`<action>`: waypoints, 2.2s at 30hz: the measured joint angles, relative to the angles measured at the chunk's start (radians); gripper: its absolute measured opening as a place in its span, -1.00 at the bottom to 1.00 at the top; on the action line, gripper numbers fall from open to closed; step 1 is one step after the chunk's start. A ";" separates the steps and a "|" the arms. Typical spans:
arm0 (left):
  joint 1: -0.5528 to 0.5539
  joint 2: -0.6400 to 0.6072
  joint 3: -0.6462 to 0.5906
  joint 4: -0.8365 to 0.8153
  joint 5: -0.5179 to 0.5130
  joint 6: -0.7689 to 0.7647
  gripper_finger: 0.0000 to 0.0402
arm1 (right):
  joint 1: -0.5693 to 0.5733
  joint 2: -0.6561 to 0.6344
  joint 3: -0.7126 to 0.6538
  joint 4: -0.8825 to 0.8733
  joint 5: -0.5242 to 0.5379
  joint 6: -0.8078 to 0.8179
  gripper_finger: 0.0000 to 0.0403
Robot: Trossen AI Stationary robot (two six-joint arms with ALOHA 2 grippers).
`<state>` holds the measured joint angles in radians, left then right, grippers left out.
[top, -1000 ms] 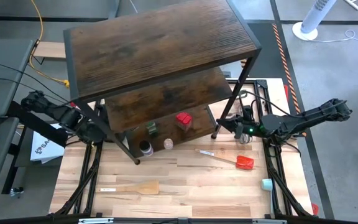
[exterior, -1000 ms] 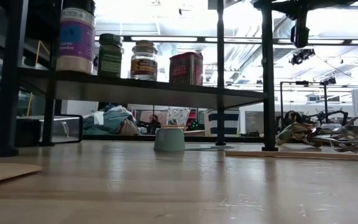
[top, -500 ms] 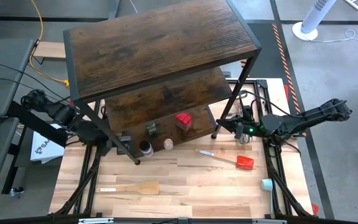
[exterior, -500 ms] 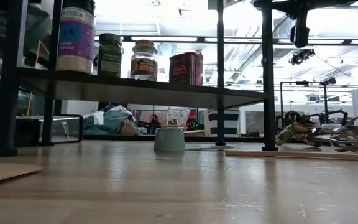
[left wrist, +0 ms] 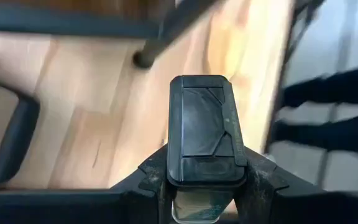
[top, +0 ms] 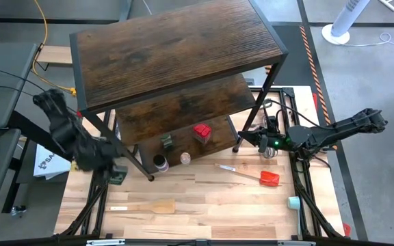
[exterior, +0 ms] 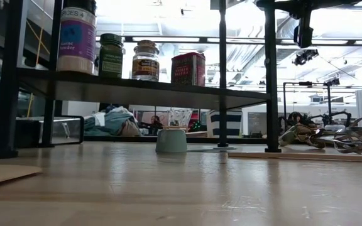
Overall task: Shelf spices
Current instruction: Remove the green seasoning can from the shelf, then adjust the shelf on the table
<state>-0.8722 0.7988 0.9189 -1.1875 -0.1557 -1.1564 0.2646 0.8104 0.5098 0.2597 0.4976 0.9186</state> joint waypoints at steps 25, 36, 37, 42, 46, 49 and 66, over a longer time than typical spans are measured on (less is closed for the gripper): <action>-0.309 0.551 -0.211 0.477 -0.572 -0.545 -0.33 | 0.000 0.000 -0.001 0.000 0.000 0.008 -1.00; -0.303 0.462 -0.211 0.479 -0.518 -0.555 0.40 | 0.003 0.000 -0.001 0.013 -0.038 0.005 -1.00; -0.305 0.448 -0.211 0.479 -0.515 -0.562 0.40 | 0.009 0.000 -0.001 0.019 -0.058 0.006 -1.00; -0.313 0.394 -0.210 0.462 -0.539 -0.571 0.38 | 0.096 0.004 -0.001 0.020 0.030 -0.001 -1.00; -0.312 0.373 -0.210 0.414 -0.581 -0.621 0.37 | 0.178 0.042 -0.001 0.061 0.333 -0.042 -1.00; -0.312 0.363 -0.210 0.379 -0.587 -0.655 0.37 | 0.213 0.091 -0.001 0.122 0.497 -0.088 -1.00; -0.221 0.294 -0.140 -0.077 -0.769 -0.982 0.33 | 0.158 0.151 -0.001 0.172 0.748 -0.114 -1.00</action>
<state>-1.0936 1.0932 0.7788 -1.2642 -0.9246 -2.1389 0.4225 0.9615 0.5091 0.4313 1.2457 0.8043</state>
